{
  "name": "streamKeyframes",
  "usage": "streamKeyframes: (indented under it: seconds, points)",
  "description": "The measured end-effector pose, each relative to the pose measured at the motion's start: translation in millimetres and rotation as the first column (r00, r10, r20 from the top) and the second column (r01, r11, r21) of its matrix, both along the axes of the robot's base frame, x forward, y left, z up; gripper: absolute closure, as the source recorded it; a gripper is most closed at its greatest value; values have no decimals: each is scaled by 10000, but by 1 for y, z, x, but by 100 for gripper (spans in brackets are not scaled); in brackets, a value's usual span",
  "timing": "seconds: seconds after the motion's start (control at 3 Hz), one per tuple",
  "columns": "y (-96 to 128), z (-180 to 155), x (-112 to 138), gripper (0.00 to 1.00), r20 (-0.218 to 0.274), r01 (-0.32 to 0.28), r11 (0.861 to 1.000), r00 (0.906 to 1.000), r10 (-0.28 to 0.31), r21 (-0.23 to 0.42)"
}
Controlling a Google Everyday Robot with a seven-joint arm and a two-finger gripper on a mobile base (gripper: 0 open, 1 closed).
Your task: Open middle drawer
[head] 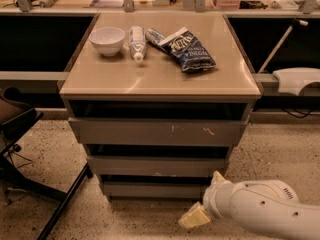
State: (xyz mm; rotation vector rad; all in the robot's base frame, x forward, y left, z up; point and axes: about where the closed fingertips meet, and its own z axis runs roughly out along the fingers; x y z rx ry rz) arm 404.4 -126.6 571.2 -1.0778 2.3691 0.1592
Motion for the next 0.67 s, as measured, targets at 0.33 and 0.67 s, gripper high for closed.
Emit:
streamKeyframes:
  seconds: [0.33,0.67]
  points:
    - [-9,-47,13,0,-450,-135,9997,9989,126,-198]
    - [-5,-100,44,0,-761,-513,9974,9960,474,-497]
